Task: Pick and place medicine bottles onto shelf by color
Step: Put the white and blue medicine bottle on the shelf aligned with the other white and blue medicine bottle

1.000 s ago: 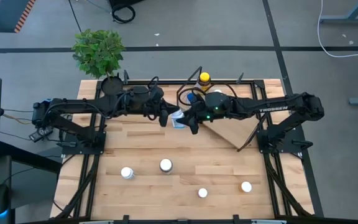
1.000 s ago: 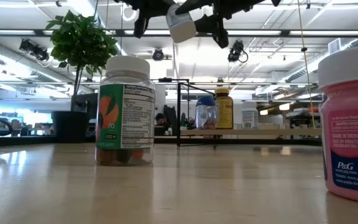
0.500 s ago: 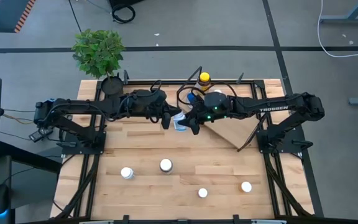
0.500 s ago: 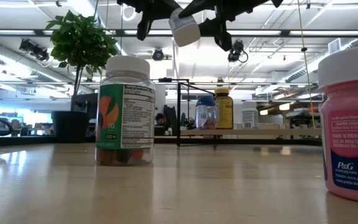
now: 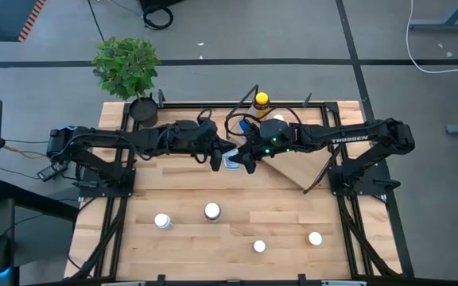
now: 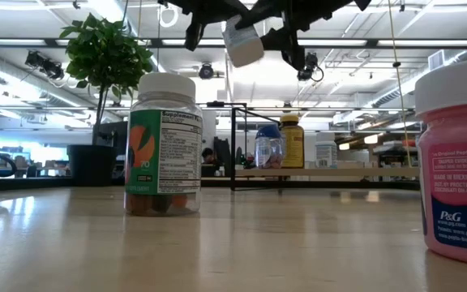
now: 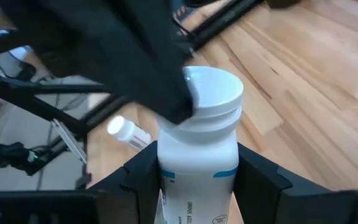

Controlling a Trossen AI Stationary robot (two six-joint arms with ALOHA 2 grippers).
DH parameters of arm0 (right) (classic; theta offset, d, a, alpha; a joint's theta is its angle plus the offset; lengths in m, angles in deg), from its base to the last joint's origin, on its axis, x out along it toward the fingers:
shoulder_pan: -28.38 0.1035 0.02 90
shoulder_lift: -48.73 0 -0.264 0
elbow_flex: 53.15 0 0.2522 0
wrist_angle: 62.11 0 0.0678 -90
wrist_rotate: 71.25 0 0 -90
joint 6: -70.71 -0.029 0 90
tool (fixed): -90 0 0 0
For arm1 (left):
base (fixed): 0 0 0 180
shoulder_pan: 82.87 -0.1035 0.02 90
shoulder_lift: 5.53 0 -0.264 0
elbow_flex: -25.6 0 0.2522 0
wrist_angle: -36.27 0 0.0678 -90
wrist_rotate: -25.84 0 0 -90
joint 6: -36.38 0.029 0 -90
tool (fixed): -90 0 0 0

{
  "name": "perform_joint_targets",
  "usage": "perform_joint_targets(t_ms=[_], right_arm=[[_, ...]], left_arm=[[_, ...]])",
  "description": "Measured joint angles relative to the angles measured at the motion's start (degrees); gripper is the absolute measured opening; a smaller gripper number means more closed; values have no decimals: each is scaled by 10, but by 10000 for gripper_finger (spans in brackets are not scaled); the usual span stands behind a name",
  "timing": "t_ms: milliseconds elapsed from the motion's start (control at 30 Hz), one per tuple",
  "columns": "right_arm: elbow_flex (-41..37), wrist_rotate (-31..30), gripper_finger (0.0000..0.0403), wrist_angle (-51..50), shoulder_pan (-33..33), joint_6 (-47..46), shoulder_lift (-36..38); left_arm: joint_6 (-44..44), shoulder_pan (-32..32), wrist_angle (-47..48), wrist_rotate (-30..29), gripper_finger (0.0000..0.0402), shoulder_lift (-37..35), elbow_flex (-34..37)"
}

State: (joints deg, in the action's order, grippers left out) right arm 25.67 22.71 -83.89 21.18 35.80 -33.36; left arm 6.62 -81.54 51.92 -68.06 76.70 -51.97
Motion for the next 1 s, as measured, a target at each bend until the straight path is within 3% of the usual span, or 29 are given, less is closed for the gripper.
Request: perform_joint_targets(t_ms=[133, 200, 333, 400, 633, 1000], right_arm=[[1, -31, 164, -29, -4, 2, 0], [5, -71, 162, 167, -12, -4, -3], [22, -72, 161, 230, -23, -5, 8], [23, -56, 161, 178, -26, 5, -4], [56, -16, 160, 152, -44, 33, 4], [50, -6, 160, 84, -48, 97, -1]], left_arm=[[-10, 13, 0, 28, 14, 15, 1], [-13, 23, 20, 74, 14, 26, 5], [-8, 32, 10, 104, 7, 37, 2], [-7, 28, 16, 103, 5, 34, 2], [1, 20, -6, 106, 11, 16, 0], [33, -5, 30, 95, 18, -44, 2]])
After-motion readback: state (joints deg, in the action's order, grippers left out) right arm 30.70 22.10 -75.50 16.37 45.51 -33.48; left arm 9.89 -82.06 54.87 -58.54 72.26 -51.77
